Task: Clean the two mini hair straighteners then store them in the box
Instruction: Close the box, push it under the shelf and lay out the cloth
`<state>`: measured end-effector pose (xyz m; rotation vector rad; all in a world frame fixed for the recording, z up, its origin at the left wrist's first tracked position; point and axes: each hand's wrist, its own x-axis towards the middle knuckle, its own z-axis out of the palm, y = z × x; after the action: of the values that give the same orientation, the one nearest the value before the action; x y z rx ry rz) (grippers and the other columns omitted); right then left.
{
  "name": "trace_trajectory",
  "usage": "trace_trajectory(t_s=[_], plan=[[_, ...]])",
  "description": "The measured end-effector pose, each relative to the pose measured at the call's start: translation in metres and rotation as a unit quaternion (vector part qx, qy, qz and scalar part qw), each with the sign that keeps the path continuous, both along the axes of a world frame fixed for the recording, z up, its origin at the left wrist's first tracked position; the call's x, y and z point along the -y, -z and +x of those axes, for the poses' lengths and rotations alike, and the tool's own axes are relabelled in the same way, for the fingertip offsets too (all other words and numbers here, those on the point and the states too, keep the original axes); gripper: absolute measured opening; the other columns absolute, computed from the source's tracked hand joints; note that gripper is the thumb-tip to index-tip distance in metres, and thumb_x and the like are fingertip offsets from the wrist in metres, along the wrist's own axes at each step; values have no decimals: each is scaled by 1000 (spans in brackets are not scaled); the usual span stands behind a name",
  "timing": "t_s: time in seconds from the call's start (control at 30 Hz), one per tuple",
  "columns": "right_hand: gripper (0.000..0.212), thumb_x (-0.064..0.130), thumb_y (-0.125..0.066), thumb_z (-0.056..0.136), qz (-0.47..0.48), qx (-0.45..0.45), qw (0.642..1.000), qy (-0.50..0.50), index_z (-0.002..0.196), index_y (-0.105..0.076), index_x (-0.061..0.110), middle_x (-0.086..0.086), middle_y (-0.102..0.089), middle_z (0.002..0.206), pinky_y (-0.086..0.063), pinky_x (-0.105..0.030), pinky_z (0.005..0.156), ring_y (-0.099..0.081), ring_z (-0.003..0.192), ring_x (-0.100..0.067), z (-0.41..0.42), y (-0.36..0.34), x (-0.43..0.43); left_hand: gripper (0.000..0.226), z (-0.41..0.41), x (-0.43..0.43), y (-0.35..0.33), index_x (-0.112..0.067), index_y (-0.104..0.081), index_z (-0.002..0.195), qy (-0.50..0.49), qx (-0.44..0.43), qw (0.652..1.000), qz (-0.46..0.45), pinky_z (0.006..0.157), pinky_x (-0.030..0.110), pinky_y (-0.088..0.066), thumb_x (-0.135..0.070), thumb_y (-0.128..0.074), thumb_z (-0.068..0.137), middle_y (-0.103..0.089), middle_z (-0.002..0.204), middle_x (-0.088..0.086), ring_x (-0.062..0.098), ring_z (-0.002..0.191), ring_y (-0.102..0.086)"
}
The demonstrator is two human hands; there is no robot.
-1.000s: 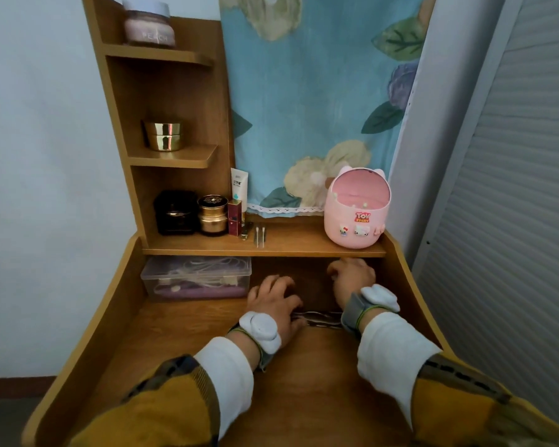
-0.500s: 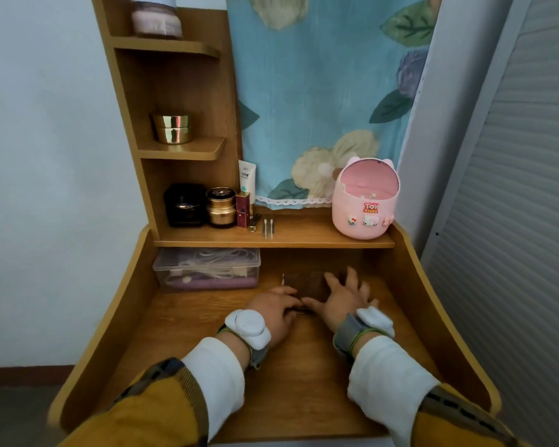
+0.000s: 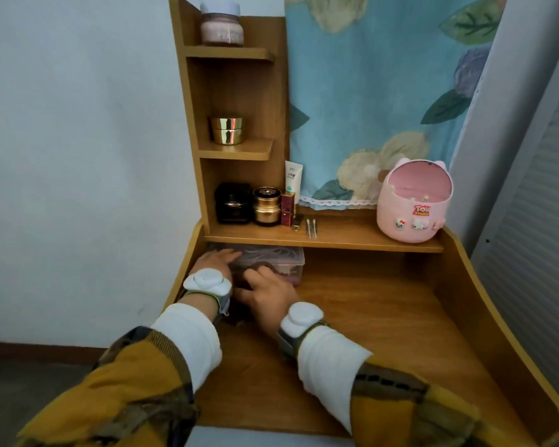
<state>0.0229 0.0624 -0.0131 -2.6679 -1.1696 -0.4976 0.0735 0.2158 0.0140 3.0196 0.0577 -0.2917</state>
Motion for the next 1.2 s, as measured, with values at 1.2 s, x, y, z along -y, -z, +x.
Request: trace_trajectory(t_s=[1.2], plan=[[60,60,-41,90,6,-242,859,451,143,-24,37,-6,-7,156,-18,-59,111,0,143,-39,63,19,120,52,-29,66,42,-46,-18,143,1,243,970,-17,115,51,2,-40,-39,96,-15,157,-9,20,147,-3]])
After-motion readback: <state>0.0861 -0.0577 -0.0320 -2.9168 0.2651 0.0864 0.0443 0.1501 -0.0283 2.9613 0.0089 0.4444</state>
